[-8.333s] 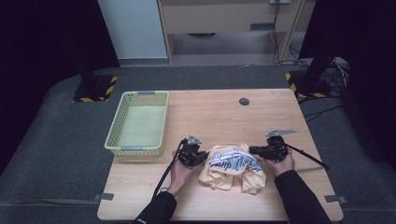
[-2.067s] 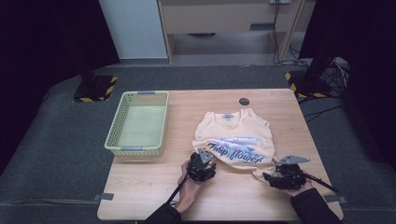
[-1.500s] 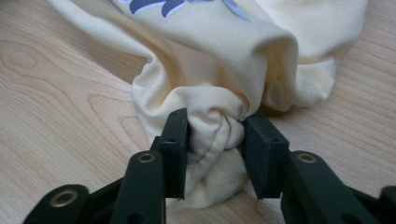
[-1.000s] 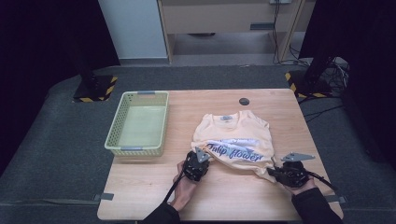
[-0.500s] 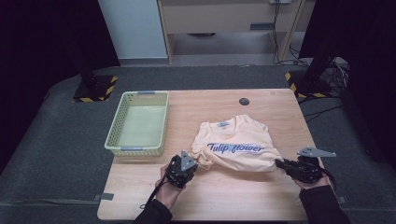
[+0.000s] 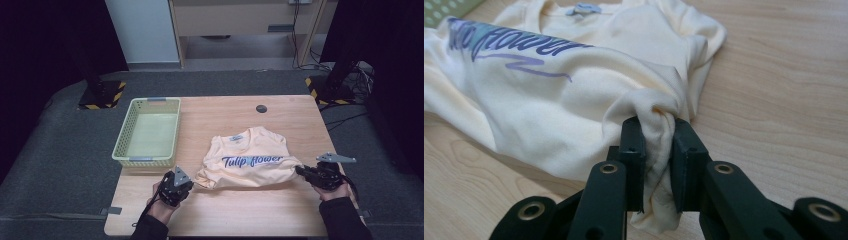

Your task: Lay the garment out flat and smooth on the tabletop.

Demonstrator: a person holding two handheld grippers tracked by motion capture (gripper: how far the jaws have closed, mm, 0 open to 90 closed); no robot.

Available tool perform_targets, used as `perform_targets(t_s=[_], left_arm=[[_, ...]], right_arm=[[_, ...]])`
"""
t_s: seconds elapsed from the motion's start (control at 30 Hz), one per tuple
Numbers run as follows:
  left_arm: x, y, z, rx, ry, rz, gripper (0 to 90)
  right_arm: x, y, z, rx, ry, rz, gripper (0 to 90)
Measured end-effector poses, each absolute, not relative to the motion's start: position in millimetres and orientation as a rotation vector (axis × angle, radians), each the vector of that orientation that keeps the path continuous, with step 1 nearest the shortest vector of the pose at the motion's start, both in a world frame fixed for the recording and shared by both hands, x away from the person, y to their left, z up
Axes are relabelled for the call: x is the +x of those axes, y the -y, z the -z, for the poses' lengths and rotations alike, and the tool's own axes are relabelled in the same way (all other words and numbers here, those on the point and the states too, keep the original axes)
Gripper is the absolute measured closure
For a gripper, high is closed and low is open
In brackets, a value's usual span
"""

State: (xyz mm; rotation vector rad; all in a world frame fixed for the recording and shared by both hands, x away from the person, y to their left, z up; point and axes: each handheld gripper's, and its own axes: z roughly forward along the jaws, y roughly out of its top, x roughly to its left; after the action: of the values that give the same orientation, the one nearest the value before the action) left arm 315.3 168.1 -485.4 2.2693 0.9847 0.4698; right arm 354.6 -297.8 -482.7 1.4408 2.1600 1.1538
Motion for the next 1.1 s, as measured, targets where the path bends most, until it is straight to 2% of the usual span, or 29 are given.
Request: perform_targets(t_s=[0.1,0.17,0.3,0.47,0.53,0.67,0.83,0.9,0.93,0.97,1.0,1.07,1.1], left_arm=[[315.4,-167.5,485.8,2.253,-0.992,-0.476,82.0],[314.9,-169.7,479.6,2.186,-1.012,-0.496,67.1],[314.1,-168.4,474.5,2.125,-1.033,-0.499,60.0],[318.1,-154.4,473.7,2.079,-1.044,-0.437,49.6],[320.6,-147.2,473.9,2.065,-1.047,-0.412,48.8],[324.4,-134.0,477.7,2.064,-1.055,-0.361,52.4],[328.6,-124.1,488.7,2.097,-1.078,-0.329,57.1],[330.2,-122.9,492.8,2.093,-1.099,-0.31,59.9],[330.9,-123.0,494.2,2.093,-1.105,-0.305,66.3],[331.2,-123.2,495.4,2.091,-1.111,-0.299,66.3],[331.0,-123.5,496.8,2.095,-1.111,-0.289,78.4],[330.8,-122.8,498.5,2.102,-1.11,-0.282,85.6],[330.8,-122.8,498.5,2.102,-1.11,-0.282,87.2]], right_arm=[[355.5,297.9,487.4,1.442,-2.178,-1.14,73.7],[354.5,298.9,490.0,1.431,-2.183,-1.141,66.3],[352.4,300.3,489.1,1.415,-2.169,-1.163,59.1],[353.0,299.6,490.6,1.408,-2.168,-1.176,50.1],[353.4,299.0,491.6,1.406,-2.171,-1.178,47.3],[353.5,298.9,494.6,1.411,-2.185,-1.178,43.8],[354.0,299.7,499.9,1.426,-2.213,-1.174,44.1],[353.8,299.0,502.2,1.432,-2.231,-1.165,47.4],[353.7,297.2,503.6,1.419,-2.255,-1.153,53.8],[353.7,297.2,503.6,1.419,-2.255,-1.153,53.8],[354.1,295.5,504.8,1.428,-2.277,-1.14,60.1],[354.6,294.2,506.0,1.443,-2.301,-1.112,67.8],[354.6,294.2,506.0,1.443,-2.301,-1.112,67.8]])
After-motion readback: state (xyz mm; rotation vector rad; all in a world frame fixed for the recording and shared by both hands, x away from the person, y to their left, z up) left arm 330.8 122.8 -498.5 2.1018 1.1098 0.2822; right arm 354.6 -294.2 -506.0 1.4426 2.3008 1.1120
